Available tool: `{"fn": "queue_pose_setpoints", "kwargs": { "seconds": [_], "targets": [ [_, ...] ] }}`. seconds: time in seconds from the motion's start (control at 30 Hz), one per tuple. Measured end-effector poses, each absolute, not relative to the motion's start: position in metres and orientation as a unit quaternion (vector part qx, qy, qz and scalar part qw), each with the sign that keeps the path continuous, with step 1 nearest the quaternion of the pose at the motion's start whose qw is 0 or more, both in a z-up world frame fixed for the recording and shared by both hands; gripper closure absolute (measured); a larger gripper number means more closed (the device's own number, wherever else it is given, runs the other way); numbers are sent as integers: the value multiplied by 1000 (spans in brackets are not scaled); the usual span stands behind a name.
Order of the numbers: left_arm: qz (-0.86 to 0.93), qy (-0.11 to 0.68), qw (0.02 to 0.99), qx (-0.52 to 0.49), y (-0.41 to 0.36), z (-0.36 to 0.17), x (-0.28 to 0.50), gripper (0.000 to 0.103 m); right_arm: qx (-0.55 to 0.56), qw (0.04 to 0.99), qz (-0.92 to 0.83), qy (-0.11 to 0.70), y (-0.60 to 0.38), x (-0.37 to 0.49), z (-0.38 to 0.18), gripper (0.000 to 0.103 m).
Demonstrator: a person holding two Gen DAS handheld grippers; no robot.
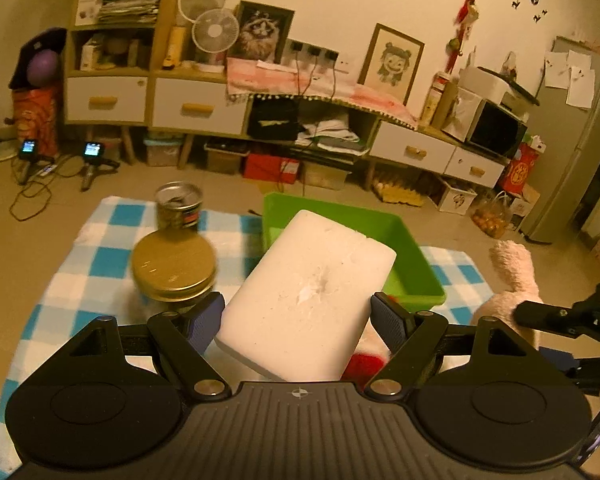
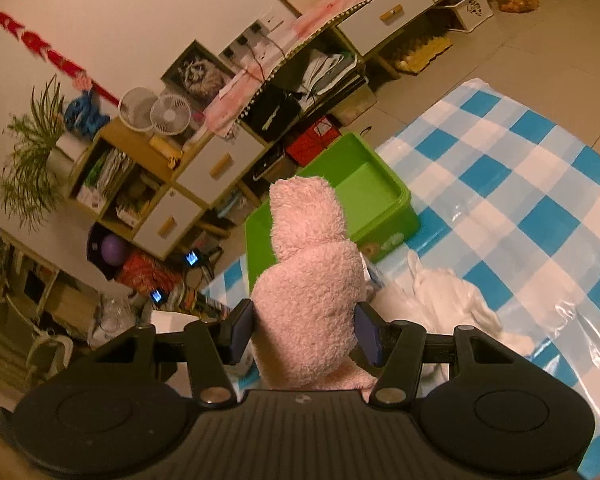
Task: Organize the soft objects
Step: 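Carry the foam pad and pink plush into the green tub and release both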
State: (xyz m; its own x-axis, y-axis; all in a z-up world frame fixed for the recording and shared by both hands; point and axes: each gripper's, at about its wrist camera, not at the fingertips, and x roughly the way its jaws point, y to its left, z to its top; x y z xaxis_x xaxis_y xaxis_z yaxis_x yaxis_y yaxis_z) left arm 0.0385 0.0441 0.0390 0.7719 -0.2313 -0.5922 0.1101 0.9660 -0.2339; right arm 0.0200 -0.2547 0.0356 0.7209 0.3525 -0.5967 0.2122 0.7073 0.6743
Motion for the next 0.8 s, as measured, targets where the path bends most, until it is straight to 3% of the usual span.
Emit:
{"fn": "queue_pose_setpoints", "kwargs": {
  "seconds": [0.5, 0.8],
  "targets": [
    [-100, 326, 938, -62, -16, 38, 120, 26, 453, 819, 12, 351, -291, 112, 29, 88],
    [-101, 313, 944, -7, -37, -1, 169, 25, 408, 854, 27, 322, -277, 165, -3, 87]
  ]
}}
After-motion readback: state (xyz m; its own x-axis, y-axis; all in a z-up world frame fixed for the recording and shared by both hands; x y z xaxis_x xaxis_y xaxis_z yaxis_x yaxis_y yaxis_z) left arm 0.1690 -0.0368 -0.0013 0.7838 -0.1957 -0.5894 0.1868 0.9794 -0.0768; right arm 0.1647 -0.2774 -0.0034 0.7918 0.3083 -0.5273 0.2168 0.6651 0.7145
